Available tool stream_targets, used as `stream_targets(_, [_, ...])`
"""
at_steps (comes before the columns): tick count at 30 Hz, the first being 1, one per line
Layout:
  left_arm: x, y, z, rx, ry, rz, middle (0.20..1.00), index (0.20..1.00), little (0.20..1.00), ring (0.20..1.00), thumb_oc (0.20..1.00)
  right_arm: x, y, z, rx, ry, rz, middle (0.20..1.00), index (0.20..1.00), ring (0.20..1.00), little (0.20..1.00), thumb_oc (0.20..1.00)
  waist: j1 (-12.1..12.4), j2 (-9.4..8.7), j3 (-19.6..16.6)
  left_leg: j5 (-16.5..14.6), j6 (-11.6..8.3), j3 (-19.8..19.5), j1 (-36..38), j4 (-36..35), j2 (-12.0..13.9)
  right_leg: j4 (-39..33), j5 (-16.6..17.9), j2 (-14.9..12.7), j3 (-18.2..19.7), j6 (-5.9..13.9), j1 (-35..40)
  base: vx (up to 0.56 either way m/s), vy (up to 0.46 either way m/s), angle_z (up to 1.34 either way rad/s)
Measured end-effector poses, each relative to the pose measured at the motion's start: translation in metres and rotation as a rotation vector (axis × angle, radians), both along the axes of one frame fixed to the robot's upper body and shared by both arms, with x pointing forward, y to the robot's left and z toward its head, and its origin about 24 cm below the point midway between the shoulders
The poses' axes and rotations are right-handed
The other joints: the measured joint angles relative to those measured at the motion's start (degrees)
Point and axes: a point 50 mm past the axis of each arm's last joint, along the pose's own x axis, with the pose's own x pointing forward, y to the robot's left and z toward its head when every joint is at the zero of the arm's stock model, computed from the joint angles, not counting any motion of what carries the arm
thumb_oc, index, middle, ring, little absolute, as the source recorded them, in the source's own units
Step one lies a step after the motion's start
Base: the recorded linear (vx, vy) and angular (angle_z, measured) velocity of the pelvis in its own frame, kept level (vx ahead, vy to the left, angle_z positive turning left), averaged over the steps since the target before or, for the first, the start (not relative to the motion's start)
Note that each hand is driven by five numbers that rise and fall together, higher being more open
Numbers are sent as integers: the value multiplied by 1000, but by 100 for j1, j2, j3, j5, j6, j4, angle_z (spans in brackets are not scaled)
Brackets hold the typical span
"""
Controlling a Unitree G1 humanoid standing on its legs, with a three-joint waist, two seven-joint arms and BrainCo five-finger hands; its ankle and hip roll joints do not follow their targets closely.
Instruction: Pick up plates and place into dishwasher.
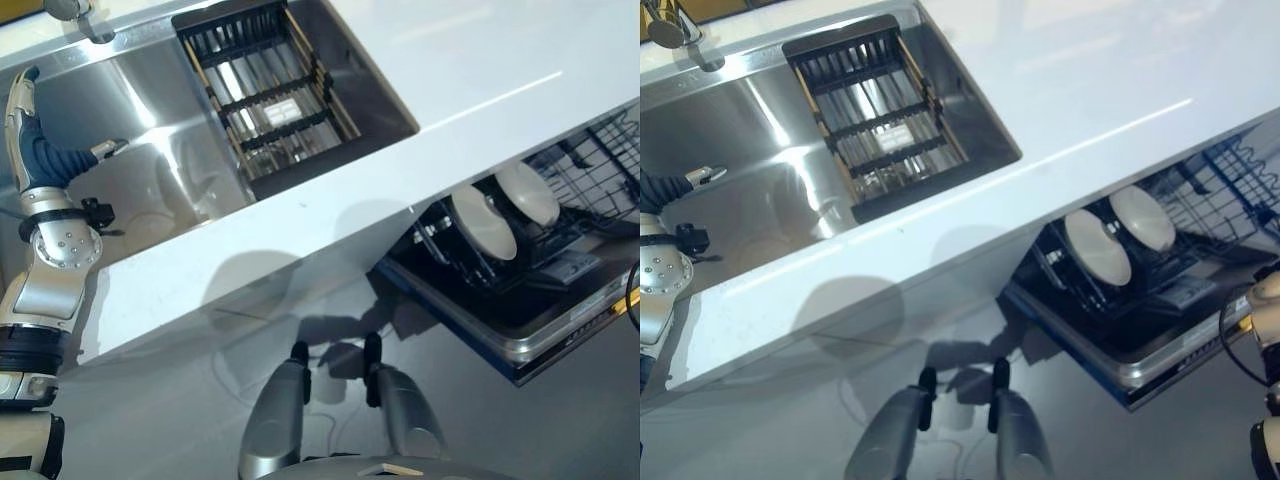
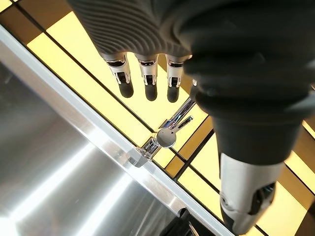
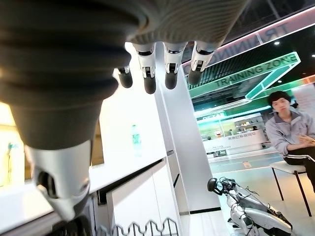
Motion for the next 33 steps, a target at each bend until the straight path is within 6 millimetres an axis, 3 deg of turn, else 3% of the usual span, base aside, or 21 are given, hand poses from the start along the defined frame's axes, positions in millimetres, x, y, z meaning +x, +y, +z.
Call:
stream_targets(5, [-9,5,-19,14,66,26,1000,1000,1000,1000,1000,-13,8,-35,65,39,19,1000,1000,1000,1000,1000,-28,-110,-197,-50,1,30,398,-206,20,-240,8,19,5,3,379,109,28,-6])
stream_targets(10, [-11,5,-31,-7,109,13,1000,1000,1000,1000,1000,-22,13,-54,118,55,25,1000,1000,1000,1000,1000,-32,-115,-243,-101,10,31,681,-268,33,-418,16,31,-19,13,733,78,15,0])
stream_targets(19, [-26,12,-53,-57,137,47,1000,1000,1000,1000,1000,-44,43,-91,320,-118,76,1000,1000,1000,1000,1000,-59,-122,-452,-119,30,115,1137,-519,20,-697,43,15,0,27,1162,69,109,-4])
stream_targets(23, [-37,11,-78,-75,196,67,1000,1000,1000,1000,1000,-56,74,-122,474,-203,105,1000,1000,1000,1000,1000,-94,22,-596,-118,65,191,1404,-732,-23,-777,21,-48,1,62,1371,77,154,-12])
stream_targets(28, [-58,0,-126,-174,299,63,1000,1000,1000,1000,1000,-75,80,-148,558,-155,89,1000,1000,1000,1000,1000,-191,362,-800,-71,159,254,1769,-968,-116,-779,-45,-159,24,149,1623,81,87,0])
stream_targets(33, [-65,4,-134,-195,305,103,1000,1000,1000,1000,1000,-88,85,-172,660,-148,56,1000,1000,1000,1000,1000,-205,381,-796,-51,153,296,1985,-1003,-112,-702,-79,-158,59,148,1772,77,49,-4])
